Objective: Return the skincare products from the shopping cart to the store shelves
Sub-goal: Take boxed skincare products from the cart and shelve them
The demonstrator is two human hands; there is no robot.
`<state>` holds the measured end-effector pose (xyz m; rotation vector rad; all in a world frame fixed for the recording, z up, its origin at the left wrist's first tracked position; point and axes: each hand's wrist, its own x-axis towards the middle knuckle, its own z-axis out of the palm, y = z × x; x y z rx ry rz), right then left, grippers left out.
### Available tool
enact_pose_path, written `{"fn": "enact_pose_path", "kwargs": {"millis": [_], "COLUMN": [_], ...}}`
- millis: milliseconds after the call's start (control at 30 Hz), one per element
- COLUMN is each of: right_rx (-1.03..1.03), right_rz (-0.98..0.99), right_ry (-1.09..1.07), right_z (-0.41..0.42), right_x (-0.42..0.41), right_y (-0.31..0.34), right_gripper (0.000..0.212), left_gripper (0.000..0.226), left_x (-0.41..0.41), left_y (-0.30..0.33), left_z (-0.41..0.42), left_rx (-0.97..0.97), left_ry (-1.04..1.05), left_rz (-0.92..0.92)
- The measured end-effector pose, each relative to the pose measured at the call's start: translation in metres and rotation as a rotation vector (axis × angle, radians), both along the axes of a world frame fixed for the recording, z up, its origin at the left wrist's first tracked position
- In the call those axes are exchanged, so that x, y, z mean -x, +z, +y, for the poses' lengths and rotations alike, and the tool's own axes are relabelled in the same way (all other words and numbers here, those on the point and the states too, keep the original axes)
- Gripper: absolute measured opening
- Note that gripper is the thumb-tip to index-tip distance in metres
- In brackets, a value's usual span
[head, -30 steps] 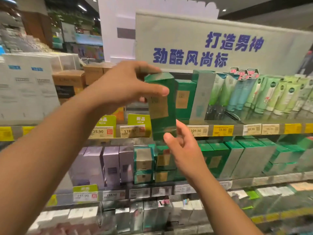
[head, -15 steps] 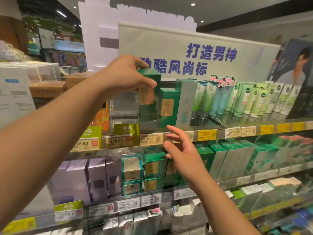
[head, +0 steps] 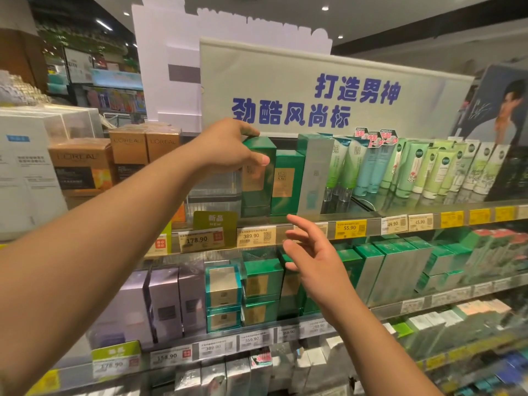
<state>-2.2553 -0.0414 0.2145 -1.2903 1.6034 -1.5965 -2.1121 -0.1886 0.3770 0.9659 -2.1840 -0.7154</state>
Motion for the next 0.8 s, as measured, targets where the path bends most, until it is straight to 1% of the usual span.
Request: {"fn": "enact_pose_path", "kwargs": {"millis": [167, 400, 600, 700, 800], "right_rx": [-0.011, -0.010, -0.020, -0.022, -0.017], "right_rz": [0.013, 0.014, 0.007, -0.002, -0.014], "right_ry": [-0.016, -0.031, -0.028, -0.022, -0.022], "right_z": [0.004, 0.007, 0.007, 0.008, 0.009], "right_x": [0.004, 0.009, 0.010, 0.010, 0.009], "right_y": [-0.002, -0.006, -0.010, -0.013, -0.016], "right_gripper": [0.041, 0.040, 0.041, 0.039, 0.038], "left_gripper": [0.063, 0.066, 0.067, 0.068, 0.074], "left_x": [0.002, 0.007, 0.009, 0.008, 0.006], "left_y": [-0.007, -0.014, -0.018, -0.020, -0.021], "left_z": [-0.007, -0.011, -0.015, -0.011, 0.001], "left_rx": [-0.045, -0.040, 0.010, 0.039, 0.139], "left_ry": [-0.003, -0.002, 0.032, 0.056, 0.103], "left_rz": [-0.015, -0.085, -0.134, -0.128, -0.100]}}
